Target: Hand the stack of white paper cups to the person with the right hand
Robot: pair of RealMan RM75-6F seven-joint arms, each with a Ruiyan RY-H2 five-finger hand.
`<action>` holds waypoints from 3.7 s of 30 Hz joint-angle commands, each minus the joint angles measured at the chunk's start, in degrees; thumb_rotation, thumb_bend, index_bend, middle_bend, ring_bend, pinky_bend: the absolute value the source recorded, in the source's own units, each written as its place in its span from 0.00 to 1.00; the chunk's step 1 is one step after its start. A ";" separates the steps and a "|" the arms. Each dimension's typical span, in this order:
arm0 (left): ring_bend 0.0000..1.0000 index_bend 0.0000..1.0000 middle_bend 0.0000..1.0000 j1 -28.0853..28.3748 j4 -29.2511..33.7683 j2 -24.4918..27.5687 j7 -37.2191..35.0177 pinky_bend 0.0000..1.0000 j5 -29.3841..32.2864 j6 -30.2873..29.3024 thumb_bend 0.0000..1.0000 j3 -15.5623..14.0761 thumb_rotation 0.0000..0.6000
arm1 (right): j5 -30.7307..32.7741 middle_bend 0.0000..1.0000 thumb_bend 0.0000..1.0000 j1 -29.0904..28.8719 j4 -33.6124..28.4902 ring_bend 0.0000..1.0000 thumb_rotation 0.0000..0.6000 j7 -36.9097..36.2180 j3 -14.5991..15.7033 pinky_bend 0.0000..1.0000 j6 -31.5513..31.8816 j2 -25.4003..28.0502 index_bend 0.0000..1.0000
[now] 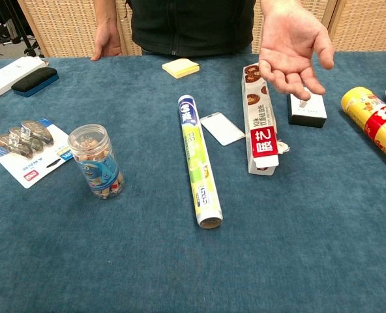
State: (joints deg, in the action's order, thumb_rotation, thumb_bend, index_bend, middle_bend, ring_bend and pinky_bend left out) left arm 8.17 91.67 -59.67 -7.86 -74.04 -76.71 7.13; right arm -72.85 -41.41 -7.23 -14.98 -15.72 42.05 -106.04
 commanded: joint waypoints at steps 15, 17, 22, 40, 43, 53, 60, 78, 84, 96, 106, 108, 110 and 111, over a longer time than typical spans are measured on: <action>0.00 0.00 0.00 -0.51 0.14 1.07 -3.10 0.03 -2.48 -0.79 0.00 -0.64 1.00 | -1.75 0.00 0.82 7.55 -4.53 0.00 1.00 -4.65 1.22 0.03 15.24 8.57 0.68; 0.00 0.00 0.00 -0.63 0.07 1.29 -3.49 0.03 -2.81 -0.93 0.00 -0.78 1.00 | -1.89 0.00 0.82 9.43 -6.48 0.00 1.00 -5.32 1.06 0.03 19.94 11.07 0.68; 0.00 0.00 0.00 -0.74 0.19 1.84 -4.42 0.03 -3.70 -1.42 0.00 -0.83 1.00 | -4.32 0.00 0.83 14.73 -17.49 0.00 1.00 -5.61 2.21 0.03 33.32 18.00 0.68; 0.00 0.00 0.00 -1.06 0.85 4.46 -8.95 0.03 -6.24 -1.84 0.00 -1.70 1.00 | -12.90 0.01 0.85 16.90 -73.25 0.00 1.00 18.16 0.90 0.03 46.46 40.03 0.68; 0.00 0.00 0.00 -1.06 0.75 4.48 -9.09 0.03 -6.15 -1.84 0.00 -1.68 1.00 | -14.17 0.02 0.85 16.17 -75.11 0.00 1.00 18.01 0.22 0.03 47.40 39.72 0.68; 0.00 0.00 0.00 -1.09 0.70 4.46 -9.13 0.03 -6.02 -1.99 0.00 -1.70 1.00 | -21.67 0.02 0.85 10.89 -84.38 0.00 1.00 19.29 3.13 0.03 40.23 39.57 0.68; 0.00 0.00 0.00 -1.10 0.55 4.45 -9.25 0.03 -5.96 -1.96 0.00 -1.76 1.00 | -24.97 0.02 0.85 8.42 -85.91 0.00 1.00 29.99 4.38 0.03 37.54 34.83 0.68; 0.00 0.00 0.00 -1.23 0.28 4.71 -10.24 0.03 -6.35 -2.17 0.00 -1.94 1.00 | -24.09 0.01 0.67 9.92 -88.67 0.00 1.00 37.82 7.98 0.03 33.81 34.11 0.48; 0.00 0.00 0.00 -1.09 0.43 4.57 -9.67 0.03 -6.20 -1.90 0.00 -2.00 1.00 | -22.57 0.00 0.00 10.71 -90.74 0.00 1.00 37.02 8.04 0.03 33.42 35.72 0.00; 0.00 0.00 0.00 -1.13 0.59 4.53 -9.51 0.03 -6.18 -1.98 0.00 -2.06 1.00 | -22.25 0.00 0.00 14.03 -95.29 0.00 1.00 33.57 6.55 0.03 38.22 43.18 0.00; 0.00 0.00 0.00 -1.35 0.84 4.47 -9.32 0.03 -6.61 -2.54 0.00 -2.23 1.00 | -17.62 0.00 0.00 19.75 -83.01 0.00 1.00 22.17 6.33 0.03 42.96 48.71 0.00; 0.00 0.00 0.00 -1.37 0.98 4.40 -8.98 0.03 -6.73 -2.63 0.00 -2.29 1.00 | -15.83 0.00 0.00 20.64 -78.02 0.00 1.00 19.00 6.67 0.03 42.61 47.05 0.00; 0.00 0.00 0.00 -1.39 1.11 4.32 -8.61 0.03 -6.85 -2.77 0.00 -2.34 1.00 | -13.86 0.00 0.00 21.51 -74.57 0.00 1.00 15.77 7.05 0.03 41.74 45.56 0.00; 0.00 0.00 0.00 -1.41 1.25 4.24 -8.25 0.03 -6.91 -2.89 0.00 -2.37 1.00 | -12.26 0.00 0.00 22.40 -72.49 0.00 1.00 13.66 7.53 0.03 40.93 44.37 0.00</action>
State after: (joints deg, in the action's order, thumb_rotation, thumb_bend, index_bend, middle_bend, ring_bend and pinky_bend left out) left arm 6.78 92.81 -55.36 -16.32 -80.89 -79.50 4.79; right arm -88.92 -21.32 -85.32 4.07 -9.01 83.98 -59.08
